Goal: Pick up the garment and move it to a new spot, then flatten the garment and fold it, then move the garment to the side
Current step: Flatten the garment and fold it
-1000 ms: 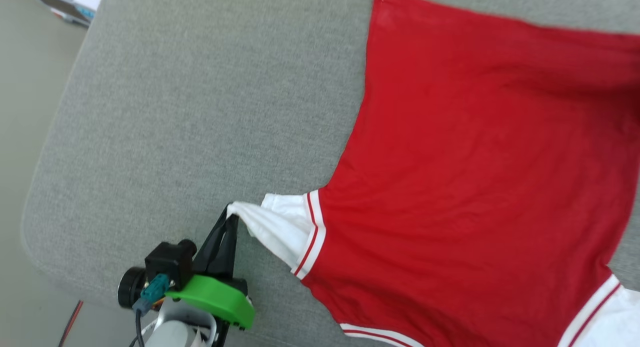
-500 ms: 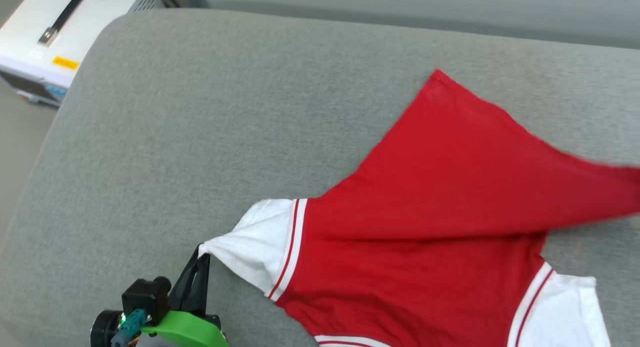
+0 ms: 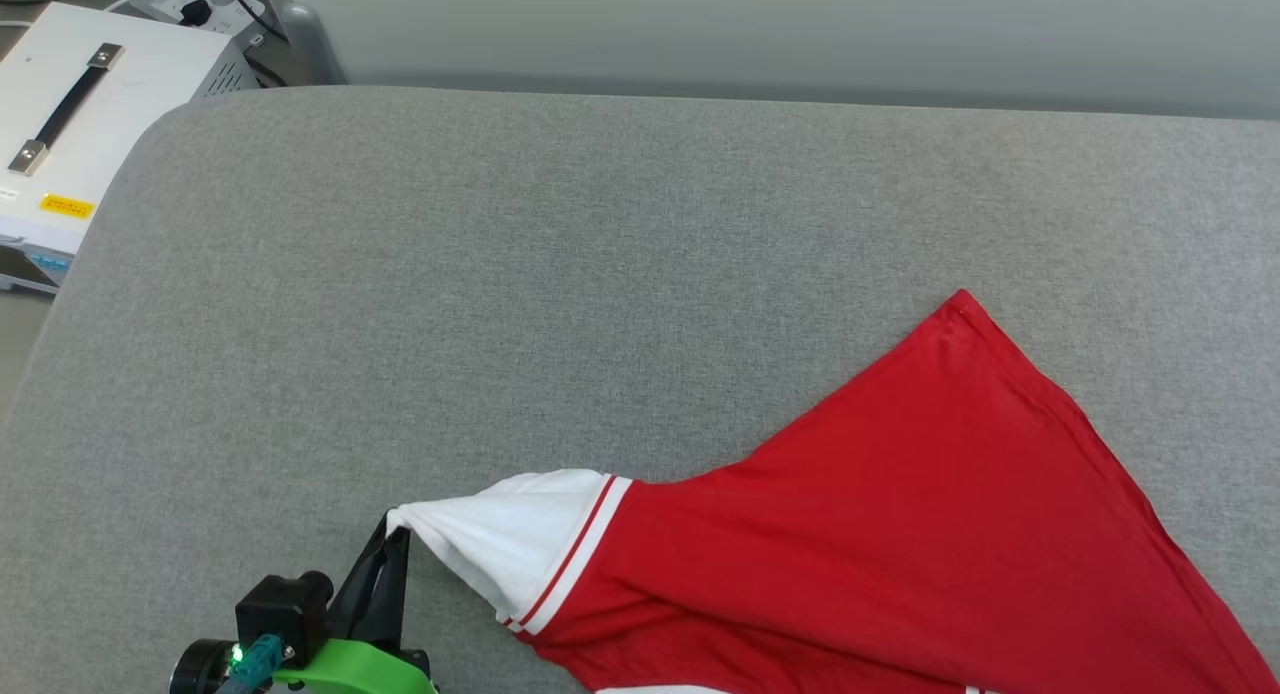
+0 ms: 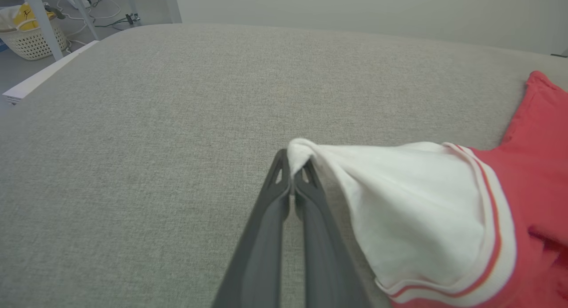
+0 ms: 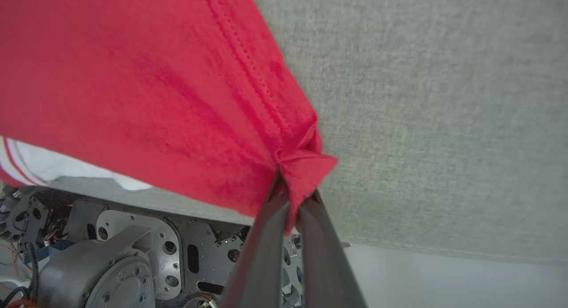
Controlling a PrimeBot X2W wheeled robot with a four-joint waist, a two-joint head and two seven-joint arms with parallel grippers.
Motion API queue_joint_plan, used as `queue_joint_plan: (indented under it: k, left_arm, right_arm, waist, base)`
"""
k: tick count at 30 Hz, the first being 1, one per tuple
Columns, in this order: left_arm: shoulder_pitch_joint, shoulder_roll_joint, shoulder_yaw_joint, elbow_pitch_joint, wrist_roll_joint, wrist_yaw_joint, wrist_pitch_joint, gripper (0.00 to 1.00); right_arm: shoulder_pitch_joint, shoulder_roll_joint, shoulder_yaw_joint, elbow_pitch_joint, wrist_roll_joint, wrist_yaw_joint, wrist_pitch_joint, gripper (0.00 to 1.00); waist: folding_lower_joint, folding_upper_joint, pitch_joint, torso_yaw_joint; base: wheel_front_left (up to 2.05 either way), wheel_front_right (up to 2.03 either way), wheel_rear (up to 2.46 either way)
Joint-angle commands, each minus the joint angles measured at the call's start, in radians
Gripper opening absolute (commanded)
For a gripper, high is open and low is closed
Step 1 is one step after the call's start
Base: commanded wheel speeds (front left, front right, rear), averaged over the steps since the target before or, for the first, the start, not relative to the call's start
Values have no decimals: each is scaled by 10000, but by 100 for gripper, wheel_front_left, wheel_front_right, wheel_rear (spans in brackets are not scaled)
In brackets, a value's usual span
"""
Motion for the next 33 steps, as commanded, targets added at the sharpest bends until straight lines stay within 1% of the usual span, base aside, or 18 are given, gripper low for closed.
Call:
queue_joint_plan:
  k: [1,2,3,4,6,9,14,17,19,21,25,29,33]
  left_arm:
    - [-7,107,18,44,-53,-6,-33,0]
    - [-22,114,14,75,-61,-11,-33,0]
    - [-28,119,16,96,-70,-13,-33,0]
    - [-29,129,18,122,-77,-13,-34,0]
    - [-23,148,14,155,-81,-13,-35,0]
    - [-31,160,-5,182,-79,-25,-37,0]
    - [-176,125,-90,153,-45,-81,-41,0]
    - [-346,87,-167,121,8,-124,-43,0]
    - [-489,42,-233,97,49,-161,-44,0]
    - [-662,-20,-307,82,93,-210,-46,0]
    - [-1034,-214,-459,114,194,-295,-50,0]
    - [-1331,-432,-582,114,324,-342,-54,0]
    - [-1625,-616,-709,46,491,-424,-56,0]
  right_arm:
    - [111,217,-150,17,-155,-9,-21,0]
    - [128,404,-278,12,-257,-9,-102,6]
    - [110,524,-379,-5,-348,-9,-162,46]
    - [55,619,-511,-71,-468,-9,-229,100]
    - [-131,726,-873,-246,-641,-9,-422,100]
    - [-446,678,-1450,-698,-786,-9,-586,100]
    - [-1324,274,-2218,-1908,-1068,-9,-552,100]
    - [-2112,38,-2250,-2681,-1230,-9,-181,100]
    - [-2719,-121,-1978,-3063,-1416,-9,215,100]
    - [-3423,-271,-1462,-3362,-1687,-9,677,100]
    - [-4944,-431,24,-3517,-2069,-9,1639,100]
    - [-6575,-194,1485,-2818,-2186,-9,2489,100]
    - [-7999,56,2808,-1657,-2395,-9,3135,100]
  waist:
    - [1,-1,2,10]
    - [1,-1,-5,2]
    - [1,-1,-15,-6]
    - [1,-1,-31,-16]
    - [1,-1,-56,-27]
    - [1,-1,-88,-13]
    - [1,-1,-2,153]
    - [1,-1,165,328]
    - [1,-1,323,472]
    - [1,-1,500,631]
    - [1,-1,837,969]
    - [1,-1,1197,1227]
    - [1,-1,1536,1511]
  base:
    - [0,0,0]
    - [0,0,0]
    - [0,0,0]
    - [0,0,0]
    - [0,0,0]
    - [0,0,0]
    - [0,0,0]
    - [0,0,0]
    - [0,0,0]
    - [0,0,0]
    - [0,0,0]
    - [0,0,0]
    - [0,0,0]
